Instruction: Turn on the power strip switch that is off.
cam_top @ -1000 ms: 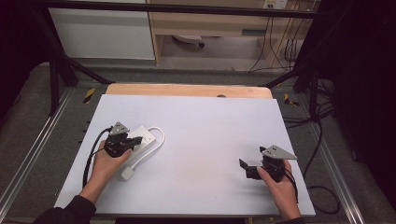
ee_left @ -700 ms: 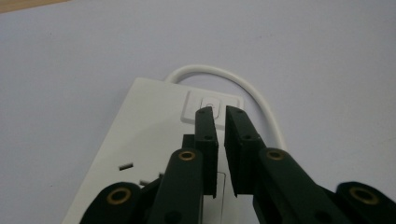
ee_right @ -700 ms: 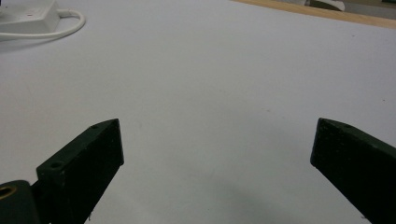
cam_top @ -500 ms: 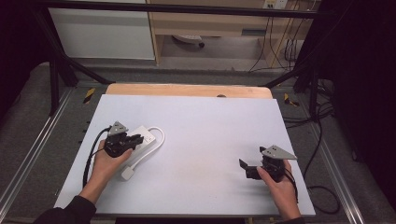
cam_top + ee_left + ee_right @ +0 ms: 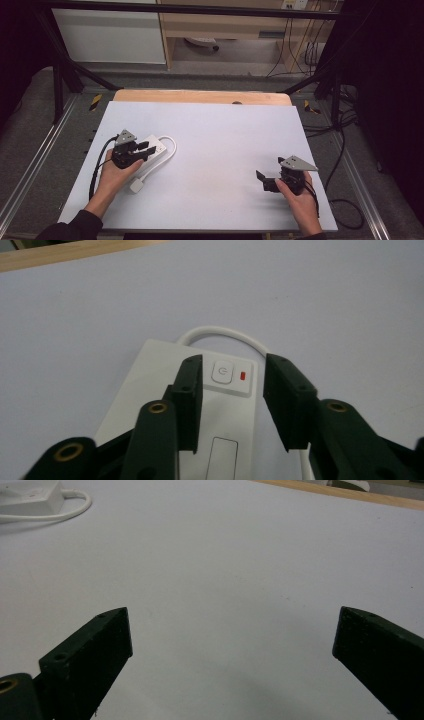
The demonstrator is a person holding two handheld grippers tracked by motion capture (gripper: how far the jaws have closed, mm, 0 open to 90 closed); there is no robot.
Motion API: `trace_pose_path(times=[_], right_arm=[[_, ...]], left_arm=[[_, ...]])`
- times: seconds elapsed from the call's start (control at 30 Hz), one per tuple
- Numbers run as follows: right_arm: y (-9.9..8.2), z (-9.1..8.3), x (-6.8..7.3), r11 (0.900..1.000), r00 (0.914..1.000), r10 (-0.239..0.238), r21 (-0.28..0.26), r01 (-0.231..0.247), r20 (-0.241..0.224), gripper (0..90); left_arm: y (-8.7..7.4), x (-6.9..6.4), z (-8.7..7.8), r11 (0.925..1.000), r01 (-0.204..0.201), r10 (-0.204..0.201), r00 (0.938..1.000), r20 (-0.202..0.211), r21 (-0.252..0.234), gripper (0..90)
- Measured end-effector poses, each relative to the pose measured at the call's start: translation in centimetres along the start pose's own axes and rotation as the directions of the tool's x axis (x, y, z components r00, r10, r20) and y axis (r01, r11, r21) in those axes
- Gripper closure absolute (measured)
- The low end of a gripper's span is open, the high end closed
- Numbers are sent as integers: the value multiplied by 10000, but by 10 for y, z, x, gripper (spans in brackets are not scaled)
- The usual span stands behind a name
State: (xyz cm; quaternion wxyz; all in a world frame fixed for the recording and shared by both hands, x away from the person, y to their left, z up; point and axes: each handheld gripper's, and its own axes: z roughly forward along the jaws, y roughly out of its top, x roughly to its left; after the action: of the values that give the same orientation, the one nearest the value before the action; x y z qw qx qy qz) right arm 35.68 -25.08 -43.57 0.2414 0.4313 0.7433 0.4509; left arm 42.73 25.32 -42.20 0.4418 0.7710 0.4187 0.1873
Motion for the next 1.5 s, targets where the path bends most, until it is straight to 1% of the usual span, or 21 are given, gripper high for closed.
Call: trace_pose_path(times=[0.17, 0.23, 0.4, 0.63, 0.7, 0.8, 0.87, 0.97, 1.03, 1.07, 1.1, 1.13, 1.3, 1.4, 1.5], right_arm=[[0, 0, 0, 10000, 10000, -8, 4, 8, -10, 30], [0, 0, 0, 10000, 10000, -7, -1, 7, 1, 30], [0, 0, 0, 10000, 10000, -18, 6, 18, -13, 29], [0, 0, 0, 10000, 10000, -22, 13, 22, -14, 30], [0, 0, 0, 10000, 10000, -32, 15, 32, -7, 30], [0, 0, 0, 10000, 10000, -30, 16, 30, -10, 30], [0, 0, 0, 10000, 10000, -28, 16, 28, -15, 29], [0, 0, 0, 10000, 10000, -37, 16, 37, -18, 30], [0, 0, 0, 10000, 10000, -25, 21, 25, -13, 29], [0, 0, 0, 10000, 10000, -36, 21, 36, -15, 29], [0, 0, 0, 10000, 10000, -21, 29, 21, -18, 29], [0, 0, 0, 10000, 10000, -10, 31, 10, -29, 29], [0, 0, 0, 10000, 10000, -30, 25, 30, -21, 29], [0, 0, 0, 10000, 10000, -36, 24, 37, -26, 29], [0, 0, 1, 10000, 10000, -12, 45, 12, -36, 29]], left_arm=[[1, -1, 0, 9999, 39, -38, 10000, 47, -146, 503], [1, -1, 0, 9998, 77, -76, 9999, 95, -172, 494], [1, -1, 0, 9991, 192, -188, 9998, 108, -384, 436], [2, -2, 0, 9986, 208, -202, 9997, 124, -493, 365], [2, -2, 0, 9981, 260, -259, 9997, 39, -550, 296], [3, -3, 0, 9977, 307, -307, 9995, 14, -603, 243], [3, -4, 0, 9973, 323, -324, 9995, -6, -657, 191], [4, -4, 0, 9964, 363, -360, 9993, 50, -761, 139], [4, -4, -1, 9957, 359, -352, 9993, 95, -850, 123], [4, -5, -1, 9944, 361, -348, 9993, 144, -993, 120], [4, -5, -1, 9944, 361, -348, 9993, 144, -993, 114], [5, -5, -2, 9933, 345, -343, 9994, 38, -1105, 112], [6, -4, -3, 9907, 458, -471, 9989, -74, -1285, 112], [6, -3, -4, 9870, 593, -624, 9979, -162, -1492, 112], [7, -2, -6, 9850, 591, -635, 9977, -220, -1624, 112]])
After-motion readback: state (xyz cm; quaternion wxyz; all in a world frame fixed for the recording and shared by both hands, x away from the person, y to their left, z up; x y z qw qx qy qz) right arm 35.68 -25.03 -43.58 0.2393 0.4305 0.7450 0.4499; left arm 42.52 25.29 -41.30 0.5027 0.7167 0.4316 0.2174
